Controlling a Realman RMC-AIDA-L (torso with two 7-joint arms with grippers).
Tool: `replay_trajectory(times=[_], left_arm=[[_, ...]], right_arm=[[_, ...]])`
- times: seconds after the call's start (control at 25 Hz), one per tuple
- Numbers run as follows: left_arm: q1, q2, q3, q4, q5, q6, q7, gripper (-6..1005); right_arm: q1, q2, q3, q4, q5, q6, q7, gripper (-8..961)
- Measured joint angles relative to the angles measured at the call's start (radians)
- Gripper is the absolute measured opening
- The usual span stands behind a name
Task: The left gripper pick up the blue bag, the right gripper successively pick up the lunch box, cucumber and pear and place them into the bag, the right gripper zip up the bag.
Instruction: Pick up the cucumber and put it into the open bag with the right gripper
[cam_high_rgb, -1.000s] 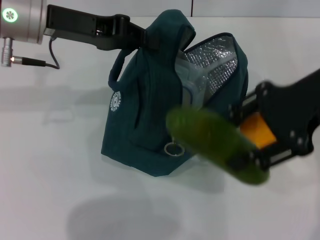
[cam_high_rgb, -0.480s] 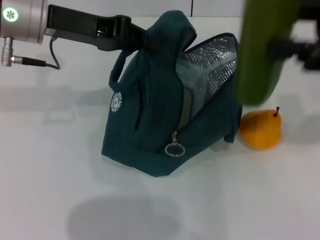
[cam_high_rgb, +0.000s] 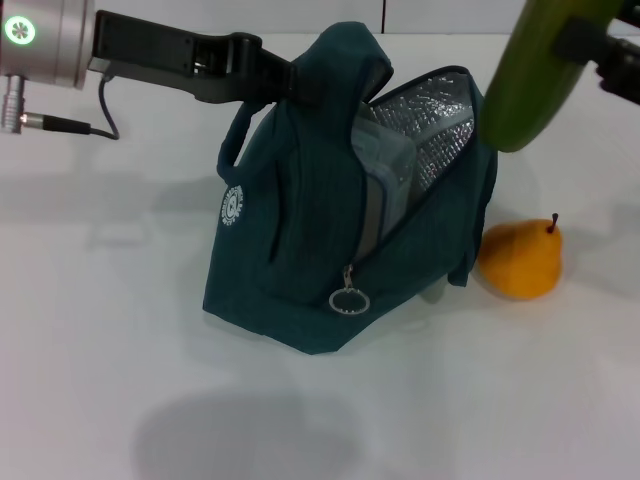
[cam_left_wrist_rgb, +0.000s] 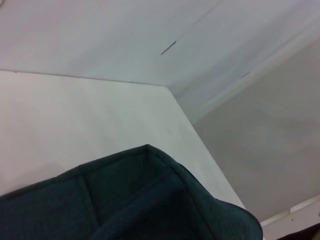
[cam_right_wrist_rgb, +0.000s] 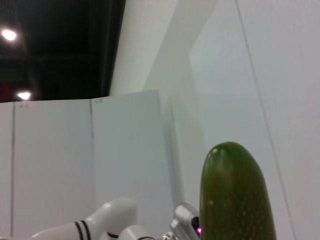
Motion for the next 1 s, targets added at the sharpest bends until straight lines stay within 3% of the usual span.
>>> replay_trajectory(times=[0.2,0.6,1.0], left_arm=[[0.0,0.002,0.01,0.0,0.002,0.0,0.004,45],[0.0,0.002,0.01,0.0,0.0,0.0,0.011,45],[0.003,0.002,0.01,-0.001,0.002,-0.001,0.013,45]], right_arm=[[0.044,0.003,-0.01,0.109,-0.004,0.028,-0.081,672],[0.125,0.011,-0.188,0.238,0.027,0.152,-0.199,689],[0.122,0.011,-0.256,0.275,0.064,0.207,-0.278,707]])
